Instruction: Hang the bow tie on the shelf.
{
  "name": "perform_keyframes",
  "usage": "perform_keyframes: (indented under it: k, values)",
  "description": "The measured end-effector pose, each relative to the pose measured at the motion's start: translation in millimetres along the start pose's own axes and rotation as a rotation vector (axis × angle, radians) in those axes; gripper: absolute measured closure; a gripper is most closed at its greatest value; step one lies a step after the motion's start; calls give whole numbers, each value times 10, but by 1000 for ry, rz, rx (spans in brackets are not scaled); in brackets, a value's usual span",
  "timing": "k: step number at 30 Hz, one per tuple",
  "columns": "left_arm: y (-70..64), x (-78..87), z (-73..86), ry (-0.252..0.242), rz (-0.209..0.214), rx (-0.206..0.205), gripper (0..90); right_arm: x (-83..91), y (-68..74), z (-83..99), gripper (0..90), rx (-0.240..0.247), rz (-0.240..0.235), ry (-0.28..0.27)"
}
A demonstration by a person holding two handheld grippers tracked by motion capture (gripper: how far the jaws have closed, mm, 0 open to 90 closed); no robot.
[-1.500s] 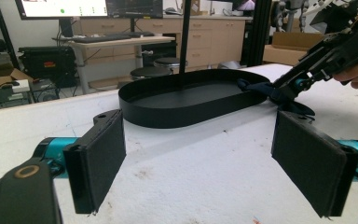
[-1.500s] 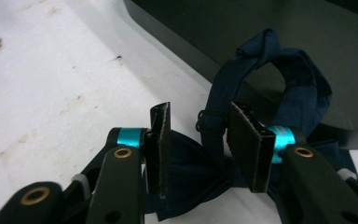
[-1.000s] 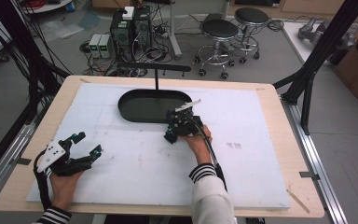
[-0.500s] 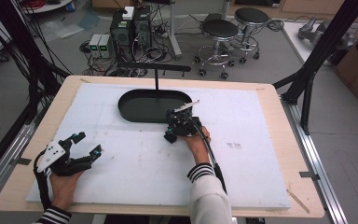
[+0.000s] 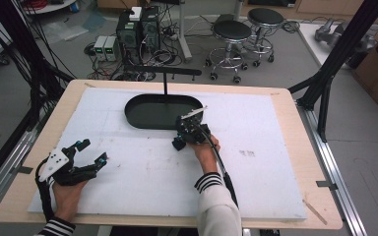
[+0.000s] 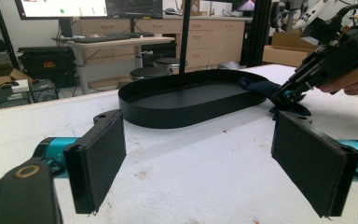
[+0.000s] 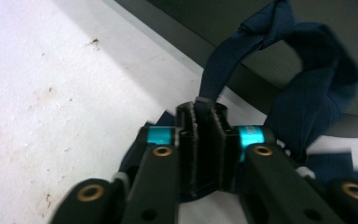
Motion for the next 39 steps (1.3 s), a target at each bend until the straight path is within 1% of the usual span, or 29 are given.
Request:
perform_keyframes:
  k: [6,14,17,19,20,22,23,25,28,29,30,32,33,35,37,39]
  values:
    - [0,1,0,1,0,-2,179,30,10,-19,857,10,1,-16]
    - [0,1,0,1,1,-1,179,103,13,-49,859,31,26,-44]
    - [-2,0,1,0,1,-1,179,128,9,-51,858,22,24,-54]
    - [-2,-1,1,-1,1,-1,180,165,-5,-56,859,11,20,-81]
    - [-2,0,1,0,1,-1,180,165,-5,-56,859,11,20,-81]
    - [-1,1,1,1,1,0,179,210,-11,-69,859,19,33,-99]
    - [0,1,0,1,1,-1,179,210,-11,-69,859,19,33,-99]
    - [0,0,0,0,1,-1,179,245,-16,-81,859,34,41,-116]
    - [-1,1,1,1,1,-1,180,304,-8,-107,858,66,71,-132]
    - [-1,1,1,1,1,-1,179,342,2,-128,858,99,101,-142]
    - [-1,1,1,1,1,-1,179,342,2,-128,858,99,101,-142]
    - [-2,0,1,0,1,-1,179,384,18,-156,858,117,132,-155]
    - [-2,1,1,1,1,-2,179,424,18,-174,859,130,158,-171]
    - [-2,0,1,-1,1,-1,180,455,14,-181,858,133,178,-183]
    - [-2,0,1,0,1,-2,180,473,13,-183,858,130,185,-185]
    - [-1,0,1,2,1,-6,180,523,7,-189,859,142,204,-198]
Point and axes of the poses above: each handheld gripper's, and its own axes: x roughly backward along the jaws, z roughly out of its underside, y roughly to its left, the point moved 3 cm from there along -x, roughly forward along the jaws, and after that the axes turned 15 degrees about x, right-handed, at the moved point
